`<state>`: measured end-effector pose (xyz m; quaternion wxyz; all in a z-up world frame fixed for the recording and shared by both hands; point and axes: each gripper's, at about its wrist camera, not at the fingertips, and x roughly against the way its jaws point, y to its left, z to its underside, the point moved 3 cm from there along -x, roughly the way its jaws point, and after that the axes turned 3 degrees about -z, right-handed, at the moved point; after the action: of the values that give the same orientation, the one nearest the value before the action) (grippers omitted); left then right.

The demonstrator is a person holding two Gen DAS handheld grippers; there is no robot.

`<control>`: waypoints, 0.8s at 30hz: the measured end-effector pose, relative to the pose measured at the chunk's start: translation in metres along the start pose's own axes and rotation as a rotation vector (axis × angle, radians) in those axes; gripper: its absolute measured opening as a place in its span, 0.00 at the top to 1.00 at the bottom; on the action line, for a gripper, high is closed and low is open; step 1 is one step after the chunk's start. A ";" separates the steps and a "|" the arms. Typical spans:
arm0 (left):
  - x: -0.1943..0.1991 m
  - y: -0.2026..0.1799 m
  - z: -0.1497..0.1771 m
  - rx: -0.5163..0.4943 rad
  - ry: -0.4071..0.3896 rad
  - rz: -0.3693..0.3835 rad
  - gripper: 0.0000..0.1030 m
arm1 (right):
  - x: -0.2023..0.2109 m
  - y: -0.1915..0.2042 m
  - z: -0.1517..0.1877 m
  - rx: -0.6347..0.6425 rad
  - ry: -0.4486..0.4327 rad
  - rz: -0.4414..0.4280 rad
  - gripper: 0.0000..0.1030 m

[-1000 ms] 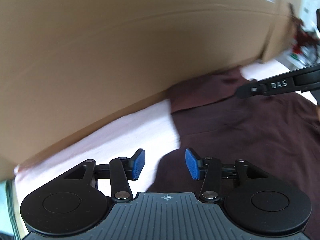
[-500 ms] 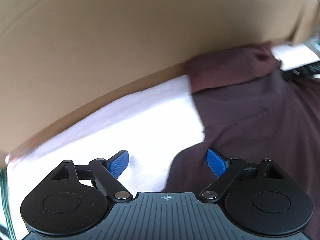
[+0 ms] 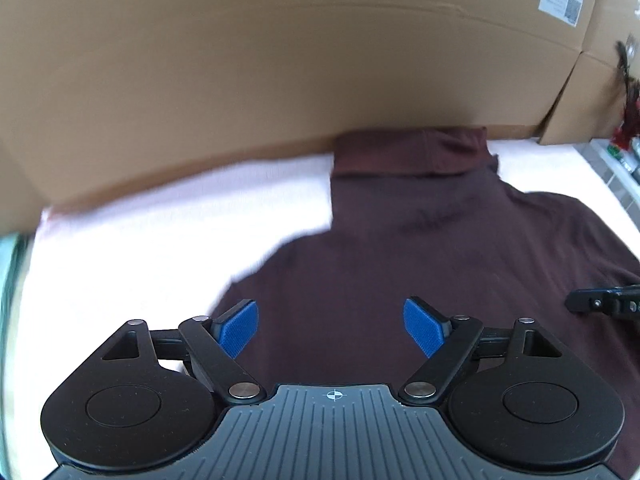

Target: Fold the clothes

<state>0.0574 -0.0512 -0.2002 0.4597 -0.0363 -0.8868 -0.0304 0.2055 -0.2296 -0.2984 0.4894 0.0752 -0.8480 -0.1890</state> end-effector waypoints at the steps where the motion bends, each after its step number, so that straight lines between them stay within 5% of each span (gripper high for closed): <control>1: 0.007 0.001 0.009 0.025 0.005 0.009 0.14 | 0.002 -0.002 0.003 -0.011 -0.001 0.013 0.92; 4: 0.009 -0.005 0.029 0.098 0.013 0.034 0.14 | 0.003 -0.009 -0.007 -0.027 -0.013 0.040 0.87; 7: 0.019 -0.004 0.055 0.186 0.014 0.047 0.14 | 0.035 -0.023 0.032 -0.040 -0.025 -0.010 0.71; 12: 0.026 -0.006 0.091 0.250 0.035 0.027 0.11 | 0.043 0.014 0.036 0.068 0.012 -0.127 0.69; 19: 0.017 -0.027 0.126 0.185 0.050 0.008 0.06 | 0.032 0.139 0.027 0.556 0.111 -0.420 0.54; 24: 0.012 -0.039 0.130 0.095 0.049 -0.032 0.00 | 0.013 0.227 0.036 0.936 0.172 -0.502 0.53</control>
<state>-0.0584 -0.0785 -0.2662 0.4820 0.0004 -0.8762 0.0037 0.1806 -0.0168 -0.2146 0.4110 0.5008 -0.7545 0.1051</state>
